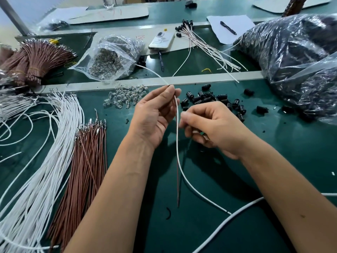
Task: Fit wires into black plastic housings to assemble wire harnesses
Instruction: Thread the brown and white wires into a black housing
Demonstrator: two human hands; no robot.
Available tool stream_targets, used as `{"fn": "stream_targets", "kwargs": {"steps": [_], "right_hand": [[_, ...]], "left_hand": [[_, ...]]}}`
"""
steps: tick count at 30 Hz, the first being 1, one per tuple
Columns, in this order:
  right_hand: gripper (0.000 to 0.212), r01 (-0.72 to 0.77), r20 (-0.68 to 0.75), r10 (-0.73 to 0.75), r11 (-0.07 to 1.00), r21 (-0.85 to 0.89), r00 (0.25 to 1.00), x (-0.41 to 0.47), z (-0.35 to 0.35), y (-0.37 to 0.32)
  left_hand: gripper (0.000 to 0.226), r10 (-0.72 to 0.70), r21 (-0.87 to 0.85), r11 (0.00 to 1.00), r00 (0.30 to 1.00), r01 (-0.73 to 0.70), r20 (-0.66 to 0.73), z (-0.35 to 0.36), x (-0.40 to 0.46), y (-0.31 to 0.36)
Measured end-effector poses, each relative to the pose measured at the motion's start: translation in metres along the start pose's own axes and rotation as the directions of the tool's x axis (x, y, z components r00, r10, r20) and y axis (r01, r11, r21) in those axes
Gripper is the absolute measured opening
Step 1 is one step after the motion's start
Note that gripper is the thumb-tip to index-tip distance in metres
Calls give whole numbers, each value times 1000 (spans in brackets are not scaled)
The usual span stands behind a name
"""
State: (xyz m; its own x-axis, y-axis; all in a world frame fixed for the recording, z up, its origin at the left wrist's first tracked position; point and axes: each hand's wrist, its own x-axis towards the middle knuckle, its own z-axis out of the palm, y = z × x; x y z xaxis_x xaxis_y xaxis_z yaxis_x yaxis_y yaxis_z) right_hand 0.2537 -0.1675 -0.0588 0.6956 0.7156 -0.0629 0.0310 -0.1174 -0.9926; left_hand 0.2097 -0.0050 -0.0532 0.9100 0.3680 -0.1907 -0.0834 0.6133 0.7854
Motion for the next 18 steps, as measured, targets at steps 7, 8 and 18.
{"fn": "stream_targets", "kwargs": {"steps": [7,8,18], "right_hand": [[20,65,77,-56,990,-125,995,-2,-8,0],[20,35,194,-1,985,-169,981,-4,-11,-2],[18,96,-140,-117,984,-152,983,5,-6,7]], "left_hand": [[14,16,27,1000,1000,-15,-5,3,-2,-2],[12,31,-14,999,999,-31,-26,0,-1,0],[17,156,113,976,961,-186,229,3,-9,-6]]}}
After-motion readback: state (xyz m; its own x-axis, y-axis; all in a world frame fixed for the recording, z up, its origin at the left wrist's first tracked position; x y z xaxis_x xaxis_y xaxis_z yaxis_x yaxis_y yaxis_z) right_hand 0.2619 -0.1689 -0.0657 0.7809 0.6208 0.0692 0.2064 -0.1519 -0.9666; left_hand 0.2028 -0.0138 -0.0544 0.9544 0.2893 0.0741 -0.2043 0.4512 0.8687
